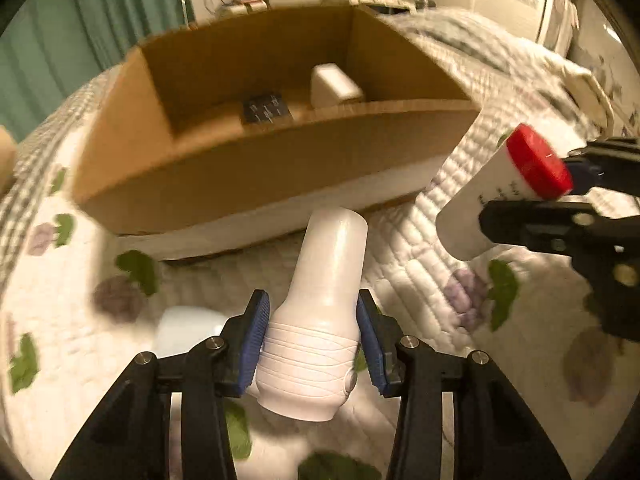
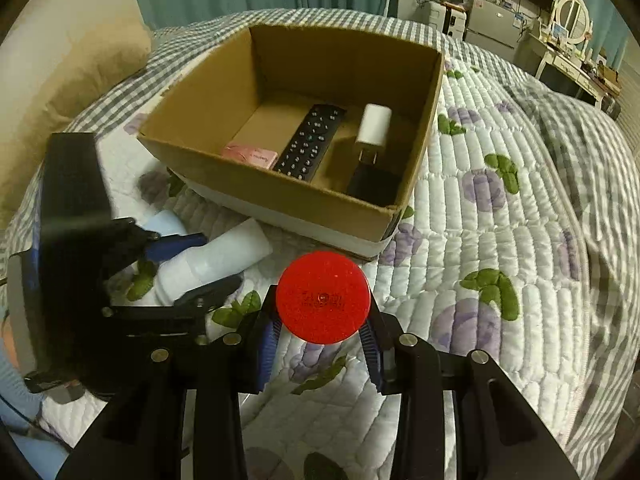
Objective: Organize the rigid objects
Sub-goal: 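Grasp the white cylindrical device with the left gripper while the right holds the bottle, then lower the bottle and white device into the box and open both grippers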
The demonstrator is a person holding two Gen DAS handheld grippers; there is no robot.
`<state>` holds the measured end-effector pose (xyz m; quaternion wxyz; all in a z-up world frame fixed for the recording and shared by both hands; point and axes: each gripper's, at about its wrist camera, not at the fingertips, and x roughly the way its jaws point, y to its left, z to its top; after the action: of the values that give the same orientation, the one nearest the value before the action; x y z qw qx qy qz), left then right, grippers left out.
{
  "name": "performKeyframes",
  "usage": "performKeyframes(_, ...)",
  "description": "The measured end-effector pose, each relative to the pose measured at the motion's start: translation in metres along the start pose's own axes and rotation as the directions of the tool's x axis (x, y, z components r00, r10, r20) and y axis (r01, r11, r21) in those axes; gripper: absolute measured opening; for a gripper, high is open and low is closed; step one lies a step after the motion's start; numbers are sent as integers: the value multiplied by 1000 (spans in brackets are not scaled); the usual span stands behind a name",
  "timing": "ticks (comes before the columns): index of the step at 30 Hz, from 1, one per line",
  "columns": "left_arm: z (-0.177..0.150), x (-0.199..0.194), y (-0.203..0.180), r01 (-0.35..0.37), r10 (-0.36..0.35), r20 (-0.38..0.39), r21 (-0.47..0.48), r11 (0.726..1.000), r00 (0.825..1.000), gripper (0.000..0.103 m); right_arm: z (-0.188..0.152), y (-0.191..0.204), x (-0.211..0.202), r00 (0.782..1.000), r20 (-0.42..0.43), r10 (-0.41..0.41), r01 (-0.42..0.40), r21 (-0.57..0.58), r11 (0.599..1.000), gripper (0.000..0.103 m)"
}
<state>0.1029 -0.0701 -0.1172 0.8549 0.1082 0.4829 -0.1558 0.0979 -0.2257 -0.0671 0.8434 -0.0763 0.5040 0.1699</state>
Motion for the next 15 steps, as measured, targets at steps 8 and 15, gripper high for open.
performKeyframes(8,24,-94,12,20,-10,175,-56,998,985,45,28,12,-62,992,125,18,-14,-39,999,36)
performKeyframes(15,80,-123,42,-50,85,289,-127,991,954,45,84,18,-101,971,241,-3,16,-54,998,36)
